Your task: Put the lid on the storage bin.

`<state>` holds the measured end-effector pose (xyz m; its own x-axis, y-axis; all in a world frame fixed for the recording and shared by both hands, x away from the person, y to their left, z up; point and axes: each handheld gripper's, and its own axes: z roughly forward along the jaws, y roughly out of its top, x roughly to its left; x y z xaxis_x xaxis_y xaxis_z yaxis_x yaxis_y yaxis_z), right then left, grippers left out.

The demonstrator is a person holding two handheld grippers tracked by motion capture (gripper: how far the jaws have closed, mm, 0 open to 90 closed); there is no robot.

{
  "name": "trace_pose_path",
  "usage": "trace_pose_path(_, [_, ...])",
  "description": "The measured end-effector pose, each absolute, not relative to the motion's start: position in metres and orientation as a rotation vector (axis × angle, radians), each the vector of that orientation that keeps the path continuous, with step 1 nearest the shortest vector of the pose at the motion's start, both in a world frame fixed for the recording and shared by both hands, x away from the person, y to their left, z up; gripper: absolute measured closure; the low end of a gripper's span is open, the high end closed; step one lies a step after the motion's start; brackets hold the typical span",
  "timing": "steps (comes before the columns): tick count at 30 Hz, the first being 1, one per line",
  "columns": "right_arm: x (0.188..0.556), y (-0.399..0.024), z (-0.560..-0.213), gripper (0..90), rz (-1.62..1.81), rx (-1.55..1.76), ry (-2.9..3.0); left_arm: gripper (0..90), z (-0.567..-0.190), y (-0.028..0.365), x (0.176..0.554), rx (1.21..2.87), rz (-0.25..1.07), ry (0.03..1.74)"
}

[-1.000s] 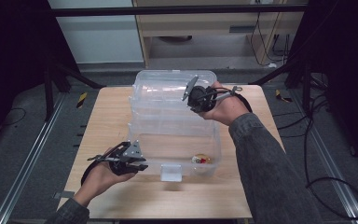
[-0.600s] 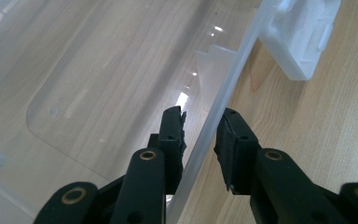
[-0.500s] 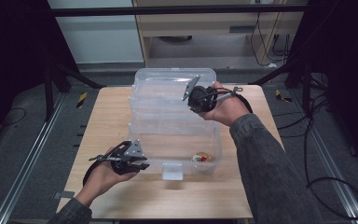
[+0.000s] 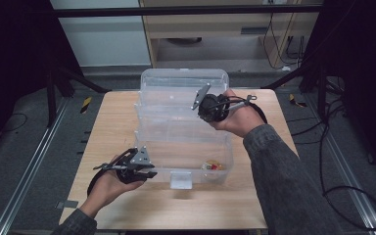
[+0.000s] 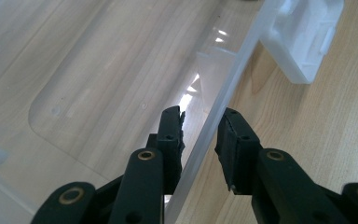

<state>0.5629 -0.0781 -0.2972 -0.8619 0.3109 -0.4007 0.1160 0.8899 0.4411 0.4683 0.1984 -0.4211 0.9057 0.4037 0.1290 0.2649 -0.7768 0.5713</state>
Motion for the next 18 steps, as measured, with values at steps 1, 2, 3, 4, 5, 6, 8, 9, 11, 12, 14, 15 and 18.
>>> trace_pose_path(1, [0.563,-0.078,-0.297,84.2,0.567,0.315,2.584,70.6,-0.421,0.198,0.468,2.504,0.331,0.479])
trace_pose_path(2, [0.564,-0.078,-0.297,84.1,0.567,0.313,2.585,70.5,-0.421,0.198,0.468,2.503,0.334,0.481])
trace_pose_path(3, [0.565,-0.078,-0.297,84.1,0.565,0.310,2.589,70.6,-0.421,0.198,0.468,2.501,0.332,0.483])
trace_pose_path(4, [0.567,-0.079,-0.297,84.1,0.569,0.315,2.591,70.5,-0.421,0.197,0.469,2.499,0.332,0.485])
trace_pose_path(5, [0.568,-0.079,-0.297,84.0,0.573,0.320,2.594,70.6,-0.421,0.197,0.469,2.500,0.334,0.487])
trace_pose_path(6, [0.570,-0.079,-0.297,83.9,0.572,0.323,2.595,70.7,-0.421,0.196,0.469,2.496,0.332,0.490])
trace_pose_path(8, [0.572,-0.079,-0.297,83.8,0.575,0.329,2.595,70.8,-0.421,0.194,0.470,2.490,0.335,0.496])
trace_pose_path(9, [0.573,-0.078,-0.297,83.8,0.579,0.336,2.594,70.8,-0.421,0.194,0.470,2.490,0.334,0.496])
trace_pose_path(11, [0.572,-0.078,-0.298,83.9,0.579,0.332,2.594,70.7,-0.422,0.195,0.470,2.480,0.330,0.498])
trace_pose_path(12, [0.571,-0.079,-0.297,84.0,0.579,0.328,2.593,70.7,-0.422,0.195,0.470,2.479,0.329,0.497])
trace_pose_path(14, [0.569,-0.079,-0.297,84.2,0.593,0.327,2.593,70.7,-0.422,0.195,0.470,2.477,0.327,0.499])
trace_pose_path(15, [0.567,-0.079,-0.297,84.2,0.594,0.324,2.593,70.6,-0.422,0.195,0.470,2.478,0.328,0.497])
trace_pose_path(18, [0.562,-0.080,-0.297,84.4,0.600,0.319,2.593,70.4,-0.422,0.195,0.469,2.478,0.329,0.498])
